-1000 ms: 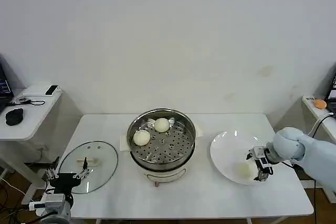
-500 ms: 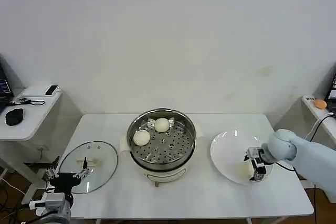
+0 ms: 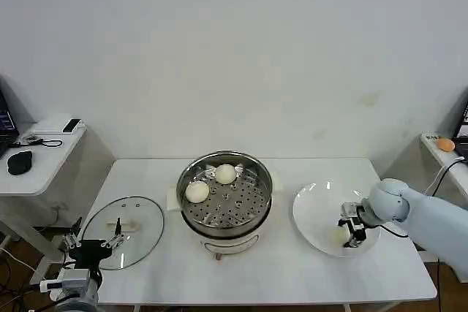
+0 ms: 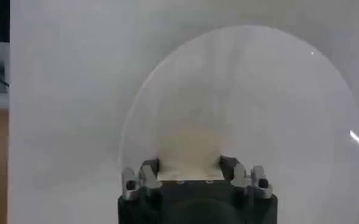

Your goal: Take steamed baozi put them in steamer then cover it.

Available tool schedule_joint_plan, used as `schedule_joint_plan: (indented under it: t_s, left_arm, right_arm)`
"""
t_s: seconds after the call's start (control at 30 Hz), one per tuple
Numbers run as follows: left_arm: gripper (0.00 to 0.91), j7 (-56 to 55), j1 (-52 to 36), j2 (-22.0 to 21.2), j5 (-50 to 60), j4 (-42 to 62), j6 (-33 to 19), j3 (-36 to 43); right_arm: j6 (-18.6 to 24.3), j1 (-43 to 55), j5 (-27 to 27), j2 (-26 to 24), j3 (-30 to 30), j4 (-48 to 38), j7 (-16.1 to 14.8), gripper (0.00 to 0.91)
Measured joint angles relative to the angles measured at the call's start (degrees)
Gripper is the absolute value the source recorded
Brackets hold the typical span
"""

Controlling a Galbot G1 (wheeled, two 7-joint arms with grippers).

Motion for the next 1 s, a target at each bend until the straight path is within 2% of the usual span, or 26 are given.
schedule_joint_plan:
  t_s: [0.4,0.6,0.8,1.0]
  left_arm:
    - [0.907,0.01,-0.08,-0.20,-0.10,-0.25,-0.07,0.40]
    - [0.907,-0.04,-0.18,-0.02,-0.44,-0.67,-0.08,0.37]
    - [0.907,-0.08,-0.10,-0.37,-0.37,-1.05,-0.10,0.33]
    - [0.907,-0.22,0.10,-0.22,-0.71,-1.56,-0.10,-0.21]
  right_arm:
    - [1.21,8.29,2.38,-2.01,-0.66,2.16,-3.66,0.655]
    - [0.96,14.93,5.17,-1.62,-2.35,2.64,-4.35,0.655]
    - [0.39,23.58,8.49,0.50,-6.55,2.60,-4.69,0.665]
    - [-0.28,32.09,11.80,5.16,-11.81,2.79,-4.50,0.665]
